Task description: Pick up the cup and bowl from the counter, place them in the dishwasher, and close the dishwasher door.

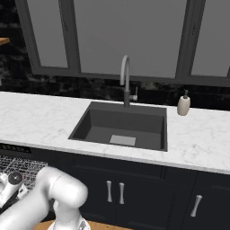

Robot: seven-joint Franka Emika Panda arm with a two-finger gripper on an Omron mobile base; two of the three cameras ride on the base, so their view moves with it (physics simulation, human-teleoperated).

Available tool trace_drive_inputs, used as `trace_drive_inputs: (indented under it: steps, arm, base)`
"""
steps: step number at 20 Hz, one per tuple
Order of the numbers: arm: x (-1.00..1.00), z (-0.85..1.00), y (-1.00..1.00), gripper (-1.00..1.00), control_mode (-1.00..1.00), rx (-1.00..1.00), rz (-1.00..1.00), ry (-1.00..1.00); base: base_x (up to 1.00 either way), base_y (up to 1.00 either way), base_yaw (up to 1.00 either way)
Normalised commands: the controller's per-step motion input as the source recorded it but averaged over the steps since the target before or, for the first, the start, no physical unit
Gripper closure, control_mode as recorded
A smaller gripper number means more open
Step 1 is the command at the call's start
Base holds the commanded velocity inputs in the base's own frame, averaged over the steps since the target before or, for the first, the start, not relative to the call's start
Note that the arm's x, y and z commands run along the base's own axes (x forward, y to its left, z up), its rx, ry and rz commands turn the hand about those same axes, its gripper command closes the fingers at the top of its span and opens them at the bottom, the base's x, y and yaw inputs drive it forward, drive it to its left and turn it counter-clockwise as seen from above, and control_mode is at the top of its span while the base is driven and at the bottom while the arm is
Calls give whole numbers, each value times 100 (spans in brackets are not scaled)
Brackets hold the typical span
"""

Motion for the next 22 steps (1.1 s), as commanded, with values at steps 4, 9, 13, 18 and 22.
trace_drive_inputs:
  steps: [4,9,13,18,22]
  arm:
    - [0,2,24,100,-100,-1,-1,1]
    - [18,-2,46,100,-100,-9,-11,9]
    - [30,-2,73,100,-100,-16,-23,5]
    - [5,-11,89,100,-100,-18,-25,0]
    - [16,-13,77,100,-100,-18,-25,-1]
  base:
    - [0,0,0]
    - [0,0,0]
    - [0,0,0]
    - [0,0,0]
    - [0,0,0]
